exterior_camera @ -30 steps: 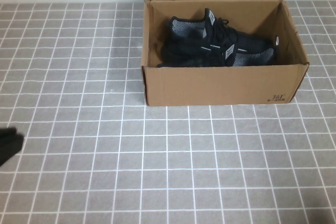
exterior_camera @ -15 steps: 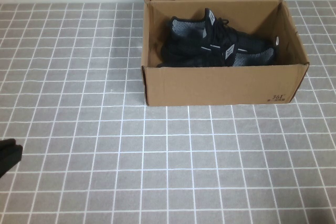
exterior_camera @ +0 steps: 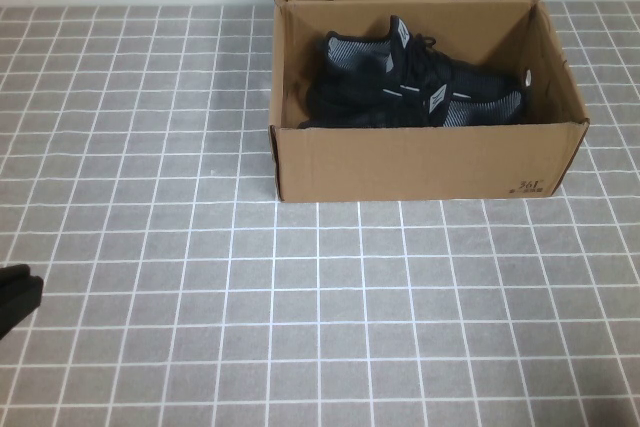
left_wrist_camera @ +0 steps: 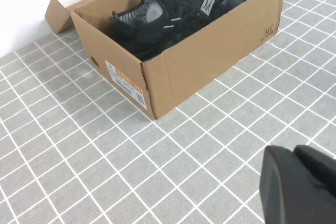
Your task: Put shoes into padded shoe box
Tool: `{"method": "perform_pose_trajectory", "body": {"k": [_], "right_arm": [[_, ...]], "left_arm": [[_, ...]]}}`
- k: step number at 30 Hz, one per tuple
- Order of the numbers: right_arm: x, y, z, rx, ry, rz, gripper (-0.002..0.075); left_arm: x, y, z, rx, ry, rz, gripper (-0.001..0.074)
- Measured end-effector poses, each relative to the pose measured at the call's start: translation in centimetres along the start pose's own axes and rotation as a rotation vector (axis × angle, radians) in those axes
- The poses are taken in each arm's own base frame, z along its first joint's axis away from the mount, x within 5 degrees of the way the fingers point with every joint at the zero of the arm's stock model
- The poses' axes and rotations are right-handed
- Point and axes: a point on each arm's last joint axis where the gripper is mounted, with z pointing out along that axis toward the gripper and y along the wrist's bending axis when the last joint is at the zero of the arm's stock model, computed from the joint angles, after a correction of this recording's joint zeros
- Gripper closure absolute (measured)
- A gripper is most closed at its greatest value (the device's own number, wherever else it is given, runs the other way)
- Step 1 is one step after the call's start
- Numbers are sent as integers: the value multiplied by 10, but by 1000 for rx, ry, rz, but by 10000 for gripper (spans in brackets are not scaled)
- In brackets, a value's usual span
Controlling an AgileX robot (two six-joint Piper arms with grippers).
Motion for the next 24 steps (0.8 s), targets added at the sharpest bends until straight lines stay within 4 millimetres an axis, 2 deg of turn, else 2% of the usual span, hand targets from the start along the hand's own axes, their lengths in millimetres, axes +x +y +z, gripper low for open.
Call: {"method": "perform_pose_trajectory", "body": {"k": [24], "right_arm": [[0, 0, 0, 0, 0, 0, 734]], "left_arm": [[0, 1, 0, -15, 2, 0, 735]]}}
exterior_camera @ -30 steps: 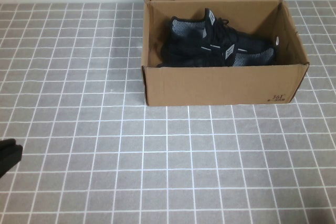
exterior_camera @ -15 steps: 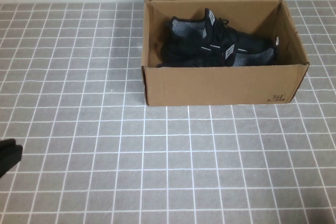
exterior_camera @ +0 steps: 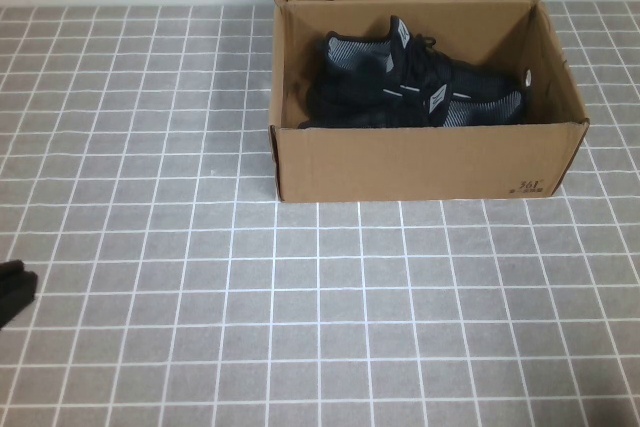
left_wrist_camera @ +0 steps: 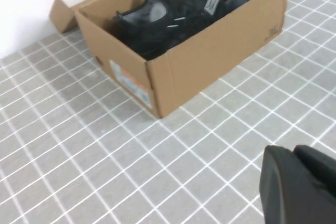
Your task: Put shoes into padded shoe box
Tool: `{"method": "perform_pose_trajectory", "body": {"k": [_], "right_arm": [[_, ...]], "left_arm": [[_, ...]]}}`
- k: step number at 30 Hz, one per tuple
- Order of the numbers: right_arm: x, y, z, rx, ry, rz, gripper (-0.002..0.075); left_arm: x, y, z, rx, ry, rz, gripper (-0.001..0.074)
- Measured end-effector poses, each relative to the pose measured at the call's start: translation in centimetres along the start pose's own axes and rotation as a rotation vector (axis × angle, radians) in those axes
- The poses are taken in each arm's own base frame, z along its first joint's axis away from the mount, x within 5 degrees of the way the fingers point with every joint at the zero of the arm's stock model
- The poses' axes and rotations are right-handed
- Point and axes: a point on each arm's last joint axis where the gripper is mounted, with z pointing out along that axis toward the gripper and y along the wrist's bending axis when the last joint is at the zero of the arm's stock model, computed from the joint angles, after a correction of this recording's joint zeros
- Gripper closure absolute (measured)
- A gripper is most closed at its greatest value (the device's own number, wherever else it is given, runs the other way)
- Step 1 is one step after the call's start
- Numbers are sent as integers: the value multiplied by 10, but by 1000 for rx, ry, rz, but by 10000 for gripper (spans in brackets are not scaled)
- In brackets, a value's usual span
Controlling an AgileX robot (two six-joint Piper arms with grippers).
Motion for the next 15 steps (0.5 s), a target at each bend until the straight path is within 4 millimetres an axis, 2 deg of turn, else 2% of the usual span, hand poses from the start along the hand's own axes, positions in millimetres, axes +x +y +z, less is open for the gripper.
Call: {"method": "perform_pose_trajectory", "body": {"k": [4, 9, 15], "right_arm": [[0, 0, 0, 0, 0, 0, 734], [0, 0, 0, 0, 0, 0, 734], [0, 0, 0, 1, 0, -1, 734]], "left_arm": [[1, 4, -3, -52, -3, -21, 735], [5, 6, -15, -104, -63, -33, 735], [34, 7, -24, -226, -148, -38, 735]]}}
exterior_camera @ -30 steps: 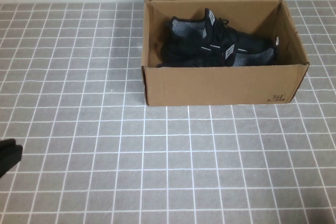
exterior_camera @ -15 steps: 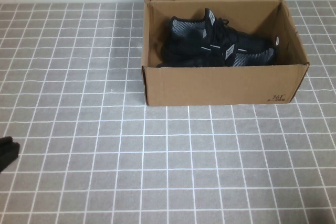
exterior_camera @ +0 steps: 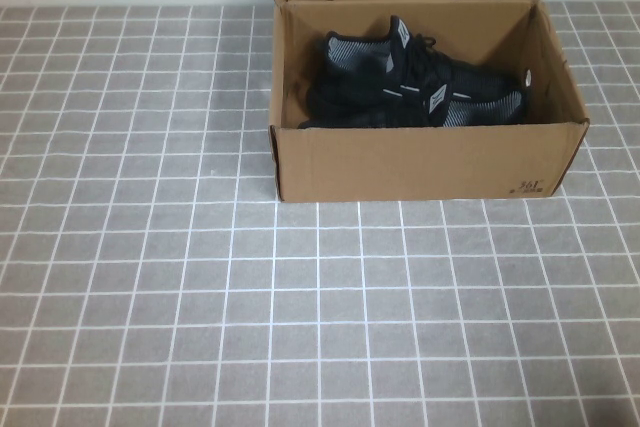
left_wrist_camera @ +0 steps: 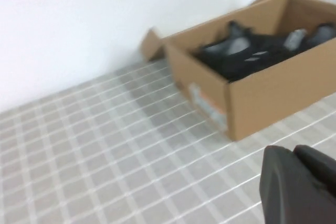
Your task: Put shoes into padded shoe box
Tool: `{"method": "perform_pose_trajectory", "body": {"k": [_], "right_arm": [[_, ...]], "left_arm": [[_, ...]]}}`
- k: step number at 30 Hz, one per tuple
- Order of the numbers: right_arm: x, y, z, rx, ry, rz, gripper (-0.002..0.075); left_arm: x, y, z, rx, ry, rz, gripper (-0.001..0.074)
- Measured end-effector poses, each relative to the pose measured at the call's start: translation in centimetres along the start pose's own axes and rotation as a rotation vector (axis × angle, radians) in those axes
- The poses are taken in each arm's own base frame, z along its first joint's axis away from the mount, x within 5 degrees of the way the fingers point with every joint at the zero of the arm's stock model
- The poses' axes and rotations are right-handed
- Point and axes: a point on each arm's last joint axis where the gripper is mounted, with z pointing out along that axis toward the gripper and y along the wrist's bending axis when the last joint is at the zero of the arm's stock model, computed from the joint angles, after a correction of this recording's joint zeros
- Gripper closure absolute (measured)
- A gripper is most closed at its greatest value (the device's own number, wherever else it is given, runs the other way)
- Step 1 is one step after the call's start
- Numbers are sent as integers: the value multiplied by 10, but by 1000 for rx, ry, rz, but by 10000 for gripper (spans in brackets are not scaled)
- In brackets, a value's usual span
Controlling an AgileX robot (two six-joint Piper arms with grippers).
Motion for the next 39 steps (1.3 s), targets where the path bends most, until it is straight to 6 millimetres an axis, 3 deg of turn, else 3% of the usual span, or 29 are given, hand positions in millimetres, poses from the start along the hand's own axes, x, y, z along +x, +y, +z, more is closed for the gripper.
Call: {"method": "perform_pose_trajectory", "body": {"k": [9, 15, 21, 27, 30, 39], "right_arm": [[0, 0, 0, 0, 0, 0, 734], [0, 0, 0, 1, 0, -2, 734], [0, 0, 0, 1, 0, -2, 734], [0, 0, 0, 1, 0, -2, 734], [0, 0, 0, 1, 0, -2, 734], [0, 0, 0, 1, 0, -2, 734]], "left_arm": [[69, -2, 3, -226, 88, -58, 735], [85, -5, 5, -320, 15, -134, 735], [106, -7, 22, -312, -73, -212, 735], [154, -12, 39, -299, 34, -410, 735], [162, -13, 40, -302, 97, -433, 735], [163, -13, 40, -309, 97, -437, 735]]}}
